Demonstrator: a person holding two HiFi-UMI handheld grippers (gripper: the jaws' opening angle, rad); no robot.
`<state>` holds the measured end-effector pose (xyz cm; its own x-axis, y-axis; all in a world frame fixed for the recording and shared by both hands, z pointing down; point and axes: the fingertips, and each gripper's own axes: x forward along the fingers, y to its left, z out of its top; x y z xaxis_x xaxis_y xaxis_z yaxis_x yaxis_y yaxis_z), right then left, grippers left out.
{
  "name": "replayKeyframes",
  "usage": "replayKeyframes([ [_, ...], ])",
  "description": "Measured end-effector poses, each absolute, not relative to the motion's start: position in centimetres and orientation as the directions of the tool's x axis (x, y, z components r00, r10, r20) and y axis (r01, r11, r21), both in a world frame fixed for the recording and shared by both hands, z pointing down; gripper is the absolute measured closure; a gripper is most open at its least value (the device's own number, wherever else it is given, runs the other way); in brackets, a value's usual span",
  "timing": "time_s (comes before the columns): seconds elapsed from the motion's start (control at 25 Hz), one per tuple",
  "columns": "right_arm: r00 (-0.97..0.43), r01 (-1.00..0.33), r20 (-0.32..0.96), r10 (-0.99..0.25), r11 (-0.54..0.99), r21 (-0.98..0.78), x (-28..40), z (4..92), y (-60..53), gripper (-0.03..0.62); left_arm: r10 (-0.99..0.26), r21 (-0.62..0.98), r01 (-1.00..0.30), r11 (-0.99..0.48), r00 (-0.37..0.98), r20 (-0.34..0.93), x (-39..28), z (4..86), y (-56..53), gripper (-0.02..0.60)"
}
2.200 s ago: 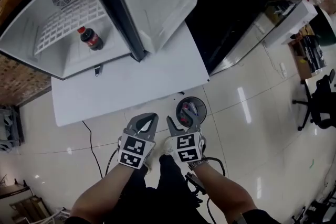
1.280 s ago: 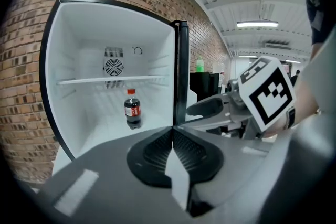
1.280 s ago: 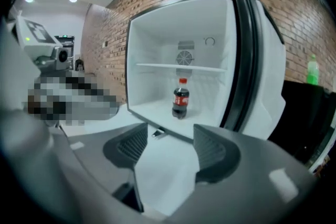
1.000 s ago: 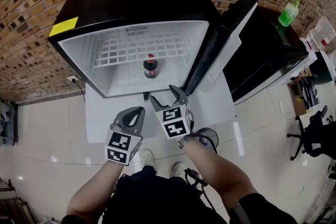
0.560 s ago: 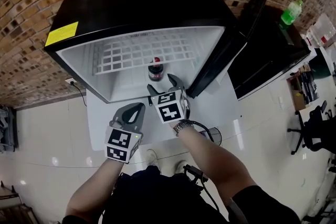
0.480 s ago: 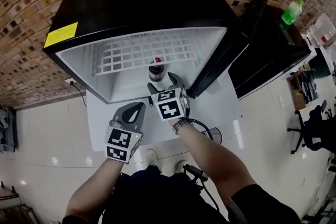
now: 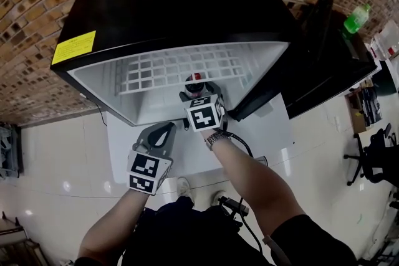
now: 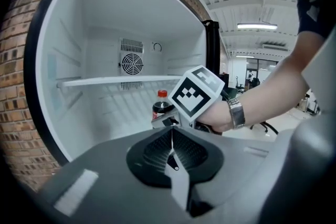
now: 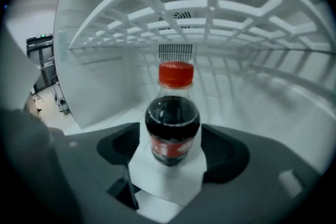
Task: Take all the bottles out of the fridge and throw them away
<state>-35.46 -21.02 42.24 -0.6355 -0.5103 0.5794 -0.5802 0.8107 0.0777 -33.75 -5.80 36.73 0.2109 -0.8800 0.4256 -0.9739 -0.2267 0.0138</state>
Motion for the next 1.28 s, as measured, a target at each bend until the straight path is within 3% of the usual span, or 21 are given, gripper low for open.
replayKeyframes([
  [0.24,-0.617,-0.591,0.598,-0.513,0.803,0.079,-35.8,42.8,-21.5,0.235,-0.878,0.017,-0.974,-0.225,0.21,0.43,-34.1,36.9,-6.1,0.578],
  [0.32,-0.612,-0.601,0.596,-0.521,0.796,0.078,-35.8,42.7,-21.7,0.281,-0.878,0.018,-0.975,-0.224,0.209,0.431,-34.2,37.0,-6.1,0.577],
  [0.8,-0.642,-0.596,0.561,-0.522,0.801,0.063,-32.8,41.3,-18.0,0.287,-0.872,0.031,-0.97,-0.242,0.231,0.431,-32.3,37.2,-5.9,0.578],
  [1.28,-0.659,-0.623,0.529,-0.535,0.782,0.014,-21.3,39.2,-12.9,0.287,-0.846,0.019,-0.938,-0.347,0.321,0.427,-22.5,36.7,-6.4,0.577],
])
